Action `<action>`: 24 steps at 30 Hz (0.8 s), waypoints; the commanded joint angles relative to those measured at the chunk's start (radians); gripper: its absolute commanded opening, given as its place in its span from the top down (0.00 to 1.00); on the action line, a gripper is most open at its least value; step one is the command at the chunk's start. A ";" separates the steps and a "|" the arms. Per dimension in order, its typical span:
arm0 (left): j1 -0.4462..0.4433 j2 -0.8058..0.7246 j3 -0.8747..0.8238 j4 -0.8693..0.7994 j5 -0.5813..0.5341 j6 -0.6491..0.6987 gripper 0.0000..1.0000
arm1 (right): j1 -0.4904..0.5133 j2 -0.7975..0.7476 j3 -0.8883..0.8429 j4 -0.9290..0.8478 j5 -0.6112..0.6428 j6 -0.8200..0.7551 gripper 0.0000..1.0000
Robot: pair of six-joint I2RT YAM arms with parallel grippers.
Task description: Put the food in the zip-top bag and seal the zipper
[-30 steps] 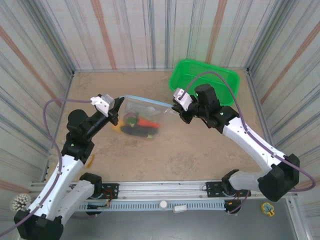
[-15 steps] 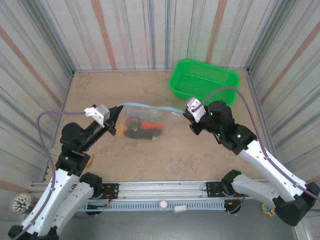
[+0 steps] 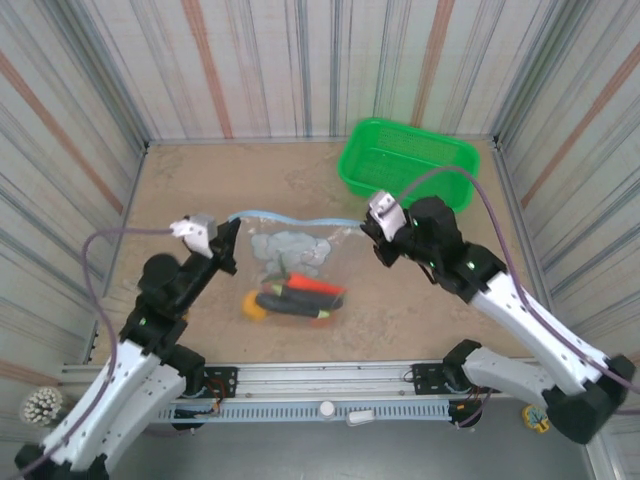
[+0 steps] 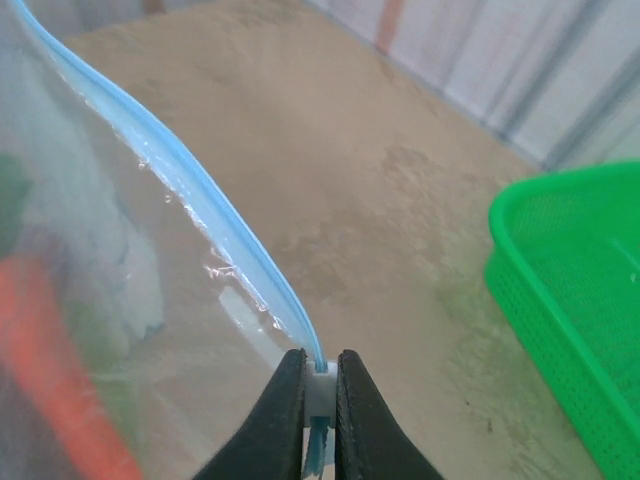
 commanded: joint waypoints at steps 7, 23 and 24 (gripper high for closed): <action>0.411 1.143 0.692 -0.358 0.141 -0.588 1.00 | -0.071 0.323 0.285 0.102 0.121 0.116 0.50; 0.404 1.526 1.021 -0.264 0.297 -0.653 0.97 | -0.102 0.294 0.230 0.018 0.119 0.143 0.51; 0.399 1.523 1.030 -0.260 0.316 -0.634 0.91 | -0.109 0.292 0.229 0.019 0.125 0.157 0.49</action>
